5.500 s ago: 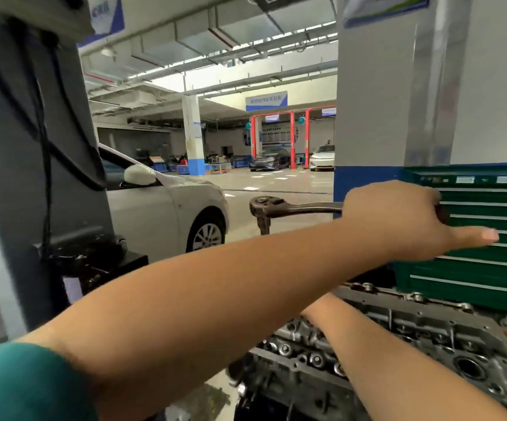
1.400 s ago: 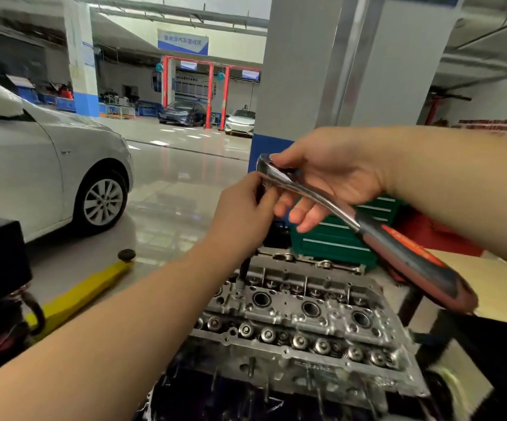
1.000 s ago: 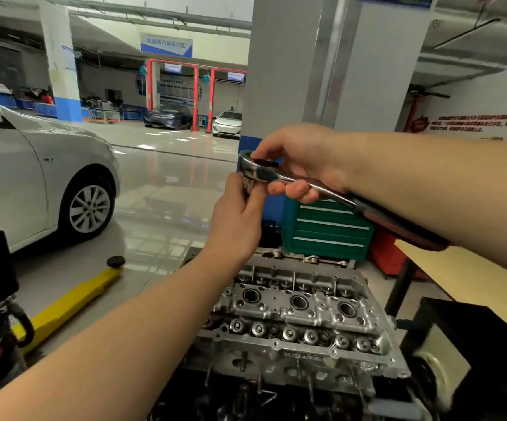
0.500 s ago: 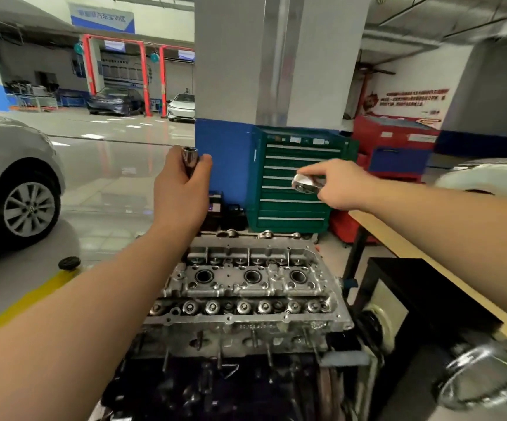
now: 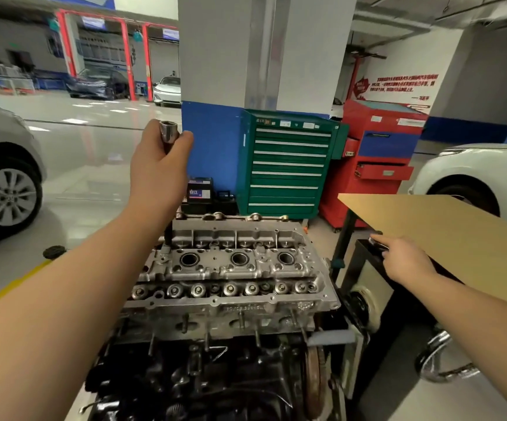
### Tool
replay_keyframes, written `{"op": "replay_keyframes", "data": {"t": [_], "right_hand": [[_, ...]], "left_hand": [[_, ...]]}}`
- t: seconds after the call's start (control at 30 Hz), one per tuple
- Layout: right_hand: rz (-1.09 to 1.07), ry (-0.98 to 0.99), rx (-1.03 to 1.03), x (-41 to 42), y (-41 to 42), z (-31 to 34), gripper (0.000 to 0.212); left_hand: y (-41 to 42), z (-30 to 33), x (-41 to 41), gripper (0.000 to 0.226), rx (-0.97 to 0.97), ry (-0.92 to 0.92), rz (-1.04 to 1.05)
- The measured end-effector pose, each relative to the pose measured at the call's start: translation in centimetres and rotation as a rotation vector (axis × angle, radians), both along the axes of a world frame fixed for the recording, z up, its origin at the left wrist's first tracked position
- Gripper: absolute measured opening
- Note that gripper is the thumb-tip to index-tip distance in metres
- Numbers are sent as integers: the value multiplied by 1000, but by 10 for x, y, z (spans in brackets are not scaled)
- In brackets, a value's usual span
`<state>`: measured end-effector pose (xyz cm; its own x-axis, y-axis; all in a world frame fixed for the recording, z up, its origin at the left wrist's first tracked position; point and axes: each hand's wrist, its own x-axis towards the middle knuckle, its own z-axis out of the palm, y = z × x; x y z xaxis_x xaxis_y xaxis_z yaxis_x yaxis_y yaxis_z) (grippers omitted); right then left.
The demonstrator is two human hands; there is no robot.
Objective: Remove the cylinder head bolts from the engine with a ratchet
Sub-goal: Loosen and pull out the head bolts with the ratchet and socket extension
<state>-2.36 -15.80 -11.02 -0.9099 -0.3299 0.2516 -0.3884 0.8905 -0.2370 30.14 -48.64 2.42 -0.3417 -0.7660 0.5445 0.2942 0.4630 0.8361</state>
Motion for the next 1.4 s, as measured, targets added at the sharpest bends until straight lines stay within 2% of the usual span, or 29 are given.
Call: {"op": "replay_keyframes", "data": {"t": [0.07, 0.2, 0.27, 0.3, 0.37, 0.47, 0.5, 0.57, 0.63, 0.7, 0.83, 0.9, 1.03, 1.13, 1.27, 1.4], "right_hand": [[-29, 16, 30, -4, 2, -1, 53], [-65, 54, 150, 4, 0, 3, 58], [-128, 139, 263, 13, -2, 5, 58], [-153, 182, 254, 20, -7, 9, 57], [-92, 260, 116, 39, -28, 24, 51], [321, 257, -242, 90, -92, 54, 38], [479, 198, -356, 115, -118, 65, 35], [787, -53, -478, 166, -168, 86, 33], [1072, -374, -446, 208, -214, 103, 37], [1240, -469, -401, 233, -251, 111, 28], [1318, -551, -574, 237, -285, 109, 15], [1340, -583, -693, 232, -288, 100, 15], [1285, -457, -866, 230, -295, 83, 19], [1340, -437, -813, 228, -291, 78, 25], [1401, -443, -623, 223, -279, 79, 32], [1320, -325, -655, 225, -284, 79, 24]], "left_hand": [[-2, 1, 7, 24, -16, -6, -86], [-17, 10, 31, 28, 69, -90, -585], [-20, 13, 38, 17, 92, -116, -680], [-20, 13, 39, 11, 85, -104, -657], [-18, 8, 42, 29, 82, -48, -568], [-20, -6, 50, 23, 53, -78, -316], [-23, -9, 56, 25, 39, -128, -223], [-26, -13, 67, 25, 24, -160, -122], [-26, -13, 75, 25, -33, -158, -82], [-22, -14, 79, 27, -110, -165, -46], [-17, -24, 83, 40, -178, -196, 52], [-17, -32, 86, 41, -186, -284, 78], [-16, -39, 88, 20, -70, -281, -25], [-10, -40, 84, 13, -76, -293, -27], [-7, -36, 75, 16, -305, -434, 250], [-4, -36, 63, 15, -323, -436, 340]]}}
